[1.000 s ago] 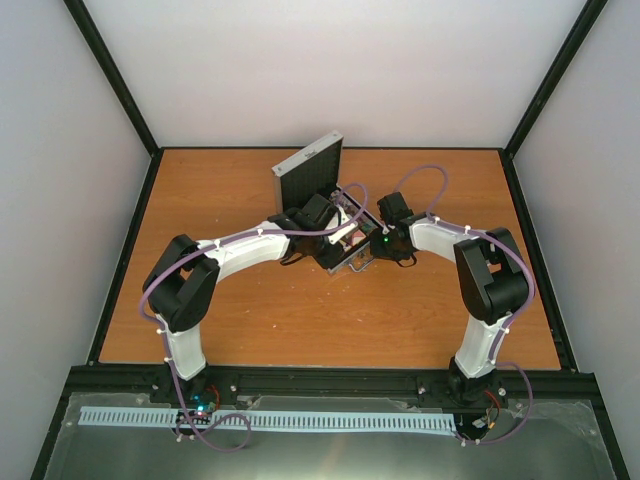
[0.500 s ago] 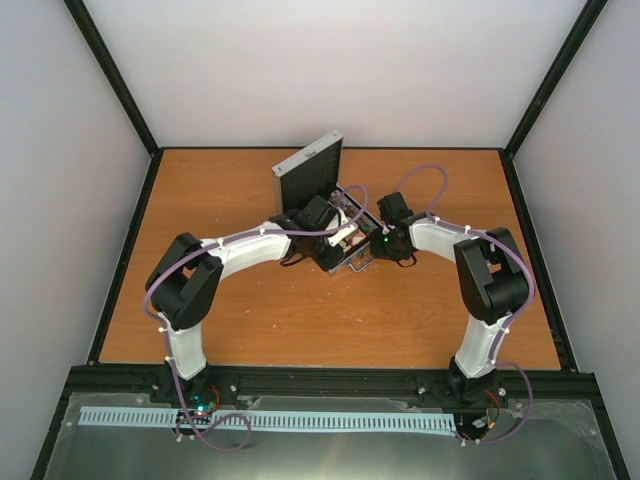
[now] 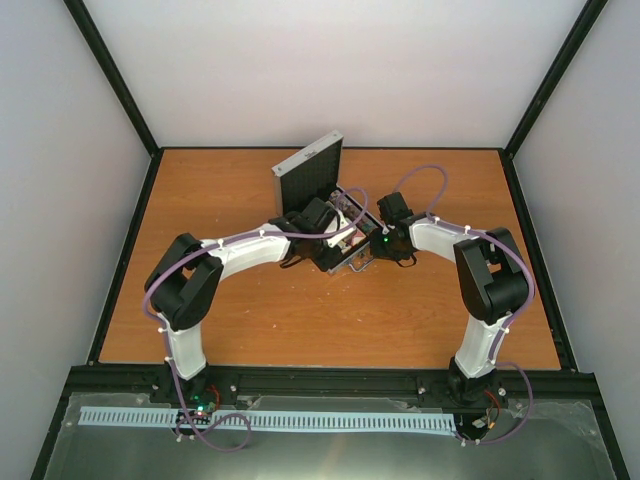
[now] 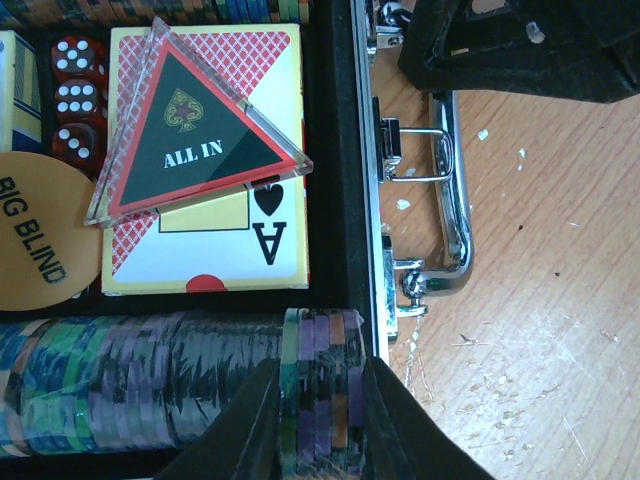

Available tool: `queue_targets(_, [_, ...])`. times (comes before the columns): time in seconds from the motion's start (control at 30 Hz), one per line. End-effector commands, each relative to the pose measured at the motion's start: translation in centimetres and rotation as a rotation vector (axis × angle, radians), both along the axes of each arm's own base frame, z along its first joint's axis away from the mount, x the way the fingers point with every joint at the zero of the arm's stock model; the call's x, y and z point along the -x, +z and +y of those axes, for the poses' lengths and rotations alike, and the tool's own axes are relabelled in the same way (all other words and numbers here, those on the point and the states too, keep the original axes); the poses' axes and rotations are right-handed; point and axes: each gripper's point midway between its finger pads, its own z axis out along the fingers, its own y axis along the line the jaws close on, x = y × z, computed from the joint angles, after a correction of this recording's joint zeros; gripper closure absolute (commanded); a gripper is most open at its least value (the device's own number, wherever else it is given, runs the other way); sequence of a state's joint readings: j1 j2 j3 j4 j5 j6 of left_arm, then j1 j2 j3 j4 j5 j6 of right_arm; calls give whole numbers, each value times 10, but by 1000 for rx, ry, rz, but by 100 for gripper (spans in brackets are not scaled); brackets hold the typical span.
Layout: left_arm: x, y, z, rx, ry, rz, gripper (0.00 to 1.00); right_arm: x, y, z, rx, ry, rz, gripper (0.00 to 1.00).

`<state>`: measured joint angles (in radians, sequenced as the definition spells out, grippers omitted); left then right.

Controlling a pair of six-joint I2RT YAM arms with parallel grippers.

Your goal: Pack up texas hold em set

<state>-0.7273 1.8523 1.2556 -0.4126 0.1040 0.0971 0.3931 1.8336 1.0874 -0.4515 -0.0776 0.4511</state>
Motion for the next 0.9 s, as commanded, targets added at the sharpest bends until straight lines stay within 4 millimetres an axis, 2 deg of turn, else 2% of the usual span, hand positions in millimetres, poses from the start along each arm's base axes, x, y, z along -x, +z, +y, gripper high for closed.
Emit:
queue_targets(0.0, [-12, -17, 29, -110, 52, -43, 99, 15, -29, -22, 102, -20, 73, 75])
queue_targets(0.13, [-6, -33, 39, -148, 63, -28, 99, 16, -30, -22, 103, -21, 75, 75])
queue_targets(0.3, [0, -52, 42, -189, 61, 3, 99, 15, -29, -23, 106, -19, 72, 75])
queue_targets(0.4, [0, -55, 42, -217, 60, -2, 99, 14, -28, -22, 105, -17, 70, 75])
queue_targets(0.47, [0, -54, 42, -216, 64, 4, 96, 13, -27, -22, 103, -17, 68, 75])
queue_targets(0.6, [-1, -39, 34, -179, 72, 18, 78, 9, -22, -22, 102, -15, 53, 75])
queue_targets(0.73, [-7, -10, 20, -114, 83, 15, 58, 8, -18, -22, 101, -17, 42, 74])
queue_targets(0.87, [-13, 24, 6, -32, 98, 4, 44, 8, -17, -22, 98, -17, 40, 74])
